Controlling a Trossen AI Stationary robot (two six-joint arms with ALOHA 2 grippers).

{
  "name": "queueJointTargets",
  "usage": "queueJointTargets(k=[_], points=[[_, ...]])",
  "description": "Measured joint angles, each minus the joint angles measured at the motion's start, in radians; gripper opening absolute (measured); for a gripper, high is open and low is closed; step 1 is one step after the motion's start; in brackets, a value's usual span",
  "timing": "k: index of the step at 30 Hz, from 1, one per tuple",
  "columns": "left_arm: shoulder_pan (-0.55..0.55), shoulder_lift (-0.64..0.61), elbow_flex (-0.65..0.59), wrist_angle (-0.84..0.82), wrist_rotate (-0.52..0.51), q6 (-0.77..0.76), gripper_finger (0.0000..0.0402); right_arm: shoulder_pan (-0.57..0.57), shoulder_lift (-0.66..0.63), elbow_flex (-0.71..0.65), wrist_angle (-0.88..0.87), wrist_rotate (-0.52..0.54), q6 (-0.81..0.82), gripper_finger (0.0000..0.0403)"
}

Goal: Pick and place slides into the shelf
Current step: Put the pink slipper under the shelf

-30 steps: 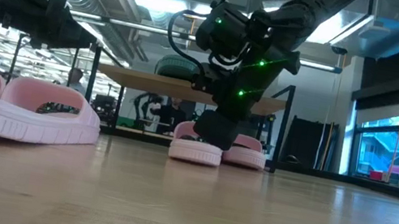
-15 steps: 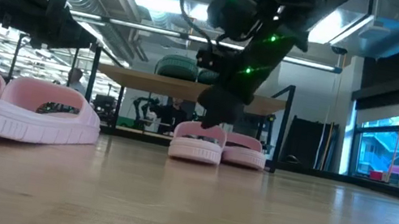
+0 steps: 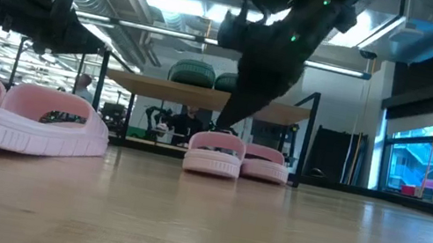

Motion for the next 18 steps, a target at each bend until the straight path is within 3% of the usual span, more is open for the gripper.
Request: queueJointTargets(k=[2, 4, 18], points=[[0.0, 0.0, 0.0, 0.001, -0.003, 0.0, 0.0186, 0.008, 0.009, 0.0, 0.004, -0.12, 0.002, 0.0221], [0.0, 0.0, 0.0, 0.0, -0.003, 0.0, 0.0186, 0.016, 0.024, -0.004, 0.002, -0.171, 0.004, 0.0221], [0.0, 0.0, 0.0, 0.0, -0.003, 0.0, 0.0186, 0.017, 0.074, -0.028, 0.088, -0.211, 0.024, 0.0221]])
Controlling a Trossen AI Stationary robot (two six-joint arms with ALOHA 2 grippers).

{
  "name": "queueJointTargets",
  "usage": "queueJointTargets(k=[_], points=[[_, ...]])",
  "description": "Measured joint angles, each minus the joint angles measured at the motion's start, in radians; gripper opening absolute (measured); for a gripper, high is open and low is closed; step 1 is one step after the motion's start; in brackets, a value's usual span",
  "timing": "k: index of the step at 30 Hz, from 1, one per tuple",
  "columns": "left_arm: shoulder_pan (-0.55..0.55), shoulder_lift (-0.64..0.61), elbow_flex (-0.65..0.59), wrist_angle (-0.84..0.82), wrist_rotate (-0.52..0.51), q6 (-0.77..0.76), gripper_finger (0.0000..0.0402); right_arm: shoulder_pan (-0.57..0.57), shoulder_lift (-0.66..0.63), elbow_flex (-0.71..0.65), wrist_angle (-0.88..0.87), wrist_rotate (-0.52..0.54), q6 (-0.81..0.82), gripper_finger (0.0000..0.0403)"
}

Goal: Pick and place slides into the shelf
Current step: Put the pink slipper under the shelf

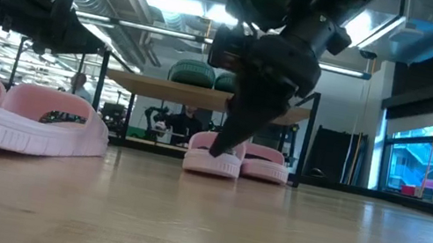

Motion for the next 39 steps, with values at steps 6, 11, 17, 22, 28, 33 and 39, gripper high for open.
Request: queueJointTargets(k=[6, 11, 17, 22, 28, 33, 39], points=[[0.0, 0.0, 0.0, 0.0, 0.0, 0.0, 0.0185, -0.005, 0.007, 0.001, 0.015, -0.002, 0.002, 0.0221], [0.0, 0.0, 0.0, 0.0, 0.0, 0.0, 0.0186, -0.006, 0.027, 0.001, 0.016, -0.002, 0.002, 0.0221], [0.0, 0.0, 0.0, 0.0, 0.0, 0.0, 0.0186, -0.008, 0.04, 0.0, 0.025, 0.035, 0.0, 0.0221], [0.0, 0.0, 0.0, 0.0, 0.0, 0.0, 0.0186, -0.018, 0.04, 0.0, 0.023, 0.135, -0.001, 0.0221], [0.0, 0.0, 0.0, 0.0, 0.0, 0.0, 0.0186, -0.053, 0.04, 0.0, 0.024, 0.213, 0.001, 0.0221], [0.0, 0.0, 0.0, 0.0, 0.0, 0.0, 0.0186, -0.095, 0.04, 0.0, 0.028, 0.246, -0.002, 0.0221], [0.0, 0.0, 0.0, 0.0, 0.0, 0.001, 0.0186, -0.157, 0.04, 0.0, 0.04, 0.246, -0.024, 0.0221]])
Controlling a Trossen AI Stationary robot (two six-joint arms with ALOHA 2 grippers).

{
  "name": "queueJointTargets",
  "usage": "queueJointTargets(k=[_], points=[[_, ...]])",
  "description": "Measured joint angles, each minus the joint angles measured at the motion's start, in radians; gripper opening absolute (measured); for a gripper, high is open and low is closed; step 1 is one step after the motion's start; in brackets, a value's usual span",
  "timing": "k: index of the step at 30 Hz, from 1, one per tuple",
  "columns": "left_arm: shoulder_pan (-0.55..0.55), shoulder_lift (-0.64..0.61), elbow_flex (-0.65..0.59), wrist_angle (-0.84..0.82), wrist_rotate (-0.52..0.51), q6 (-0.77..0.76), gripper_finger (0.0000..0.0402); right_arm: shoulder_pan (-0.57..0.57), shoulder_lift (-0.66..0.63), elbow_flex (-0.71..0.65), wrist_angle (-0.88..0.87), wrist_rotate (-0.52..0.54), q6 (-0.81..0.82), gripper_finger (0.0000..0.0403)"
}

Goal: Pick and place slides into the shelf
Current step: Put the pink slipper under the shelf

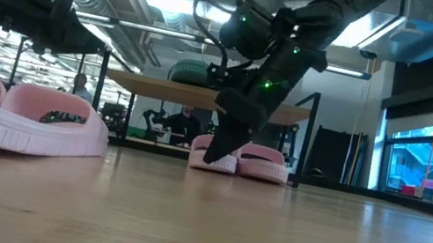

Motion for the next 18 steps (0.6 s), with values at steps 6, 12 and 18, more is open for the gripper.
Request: queueJointTargets(k=[6, 12, 18], points=[[0.0, 0.0, 0.0, 0.0, 0.0, 0.0, 0.0186, -0.045, 0.0, 0.0, -0.004, -0.008, -0.005, 0.0221], [0.0, 0.0, 0.0, 0.0, 0.0, 0.0, 0.0186, -0.043, -0.001, 0.0, -0.006, -0.009, -0.008, 0.0221], [0.0, 0.0, 0.0, 0.0, 0.0, 0.029, 0.0186, 0.018, -0.04, 0.035, -0.008, 0.007, -0.042, 0.0221]])
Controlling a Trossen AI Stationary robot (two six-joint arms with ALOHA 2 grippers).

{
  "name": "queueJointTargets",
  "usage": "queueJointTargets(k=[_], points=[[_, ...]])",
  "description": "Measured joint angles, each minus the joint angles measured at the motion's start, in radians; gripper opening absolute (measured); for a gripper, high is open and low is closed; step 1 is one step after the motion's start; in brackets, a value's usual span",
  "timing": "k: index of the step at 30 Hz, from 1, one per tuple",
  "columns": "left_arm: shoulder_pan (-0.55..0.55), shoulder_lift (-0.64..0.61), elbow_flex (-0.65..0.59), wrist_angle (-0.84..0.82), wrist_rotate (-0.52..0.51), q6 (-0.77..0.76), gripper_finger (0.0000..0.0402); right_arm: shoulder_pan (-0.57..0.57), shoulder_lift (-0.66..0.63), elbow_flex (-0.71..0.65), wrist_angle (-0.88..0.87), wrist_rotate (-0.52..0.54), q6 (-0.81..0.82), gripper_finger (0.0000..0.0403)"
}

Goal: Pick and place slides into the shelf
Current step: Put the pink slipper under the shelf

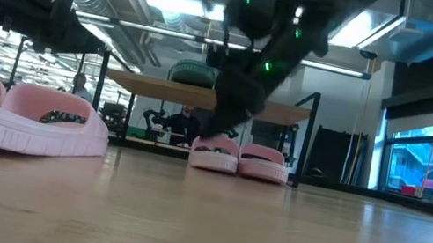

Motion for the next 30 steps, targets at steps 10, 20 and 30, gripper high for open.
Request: queueJointTargets(k=[10, 20, 30], points=[[0.0, 0.008, 0.0, 0.0, 0.002, 0.021, 0.0186, 0.105, -0.137, 0.03, -0.039, 0.036, -0.053, 0.0221], [0.0, 0.007, 0.0, 0.046, 0.234, 0.07, 0.0186, 0.174, -0.135, 0.03, -0.031, 0.035, -0.088, 0.0221], [-0.061, 0.008, 0.019, 0.153, 0.543, 0.034, 0.0185, 0.189, -0.135, 0.03, -0.077, 0.075, -0.058, 0.0221]])
